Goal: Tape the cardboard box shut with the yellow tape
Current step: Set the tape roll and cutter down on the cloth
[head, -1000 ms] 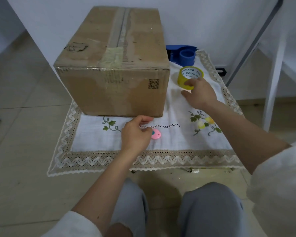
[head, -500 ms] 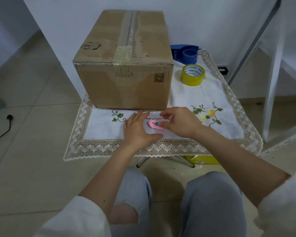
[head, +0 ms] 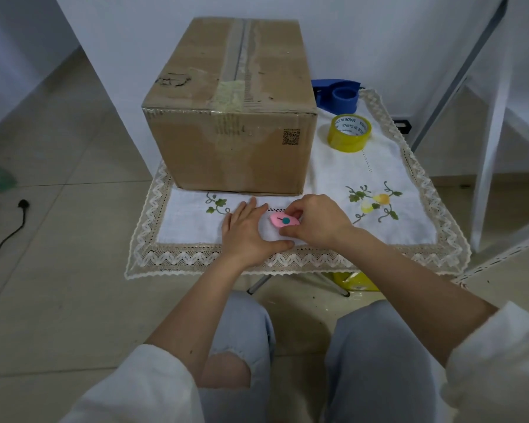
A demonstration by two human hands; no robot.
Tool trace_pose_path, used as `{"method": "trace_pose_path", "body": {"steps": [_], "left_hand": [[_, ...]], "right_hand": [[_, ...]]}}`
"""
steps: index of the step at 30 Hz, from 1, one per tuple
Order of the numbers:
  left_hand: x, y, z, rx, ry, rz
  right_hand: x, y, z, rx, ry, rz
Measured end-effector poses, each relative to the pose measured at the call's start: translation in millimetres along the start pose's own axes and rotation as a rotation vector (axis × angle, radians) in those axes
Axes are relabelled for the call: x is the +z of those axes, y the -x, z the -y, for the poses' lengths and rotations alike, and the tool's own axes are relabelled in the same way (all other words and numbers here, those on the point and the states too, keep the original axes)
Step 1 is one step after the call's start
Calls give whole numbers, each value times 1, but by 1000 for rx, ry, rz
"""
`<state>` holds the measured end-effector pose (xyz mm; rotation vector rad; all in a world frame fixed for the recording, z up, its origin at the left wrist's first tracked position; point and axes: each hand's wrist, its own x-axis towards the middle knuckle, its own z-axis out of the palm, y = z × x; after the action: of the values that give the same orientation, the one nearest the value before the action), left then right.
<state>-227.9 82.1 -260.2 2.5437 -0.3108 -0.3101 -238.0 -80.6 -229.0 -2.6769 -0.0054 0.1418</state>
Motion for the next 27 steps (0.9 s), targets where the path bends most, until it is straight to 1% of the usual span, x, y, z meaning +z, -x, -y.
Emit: {"method": "trace_pose_path", "body": {"steps": [6, 9, 10, 12, 13, 16, 19, 21, 24, 27], "left_hand": [[-5, -1, -8, -19, -27, 21], [-8, 1, -19, -41, -24, -24], [-8, 1, -24, -33, 18, -63], [-7, 1, -33, 20, 179, -138], [-7, 1, -39, 52, 261, -151], [-3, -1, -62, 122, 395, -85], [3, -14, -88, 189, 428, -17], [7, -29, -105, 216, 430, 21], [10, -56, -129, 210, 400, 49], [15, -90, -148, 123, 475, 86]], "right_hand": [[-9, 7, -12, 40, -153, -38], [-19, 10, -21, 53, -210, -71], [-23, 11, -24, 63, -227, -81], [-33, 14, -32, 95, -245, -115], [-39, 15, -36, 119, -256, -139], [-59, 14, -53, 210, -336, -213], [-80, 6, -73, 259, -409, -270], [-96, -6, -87, 284, -411, -316], [-115, -31, -106, 307, -431, -376], [-128, -59, -128, 366, -482, -421]]}}
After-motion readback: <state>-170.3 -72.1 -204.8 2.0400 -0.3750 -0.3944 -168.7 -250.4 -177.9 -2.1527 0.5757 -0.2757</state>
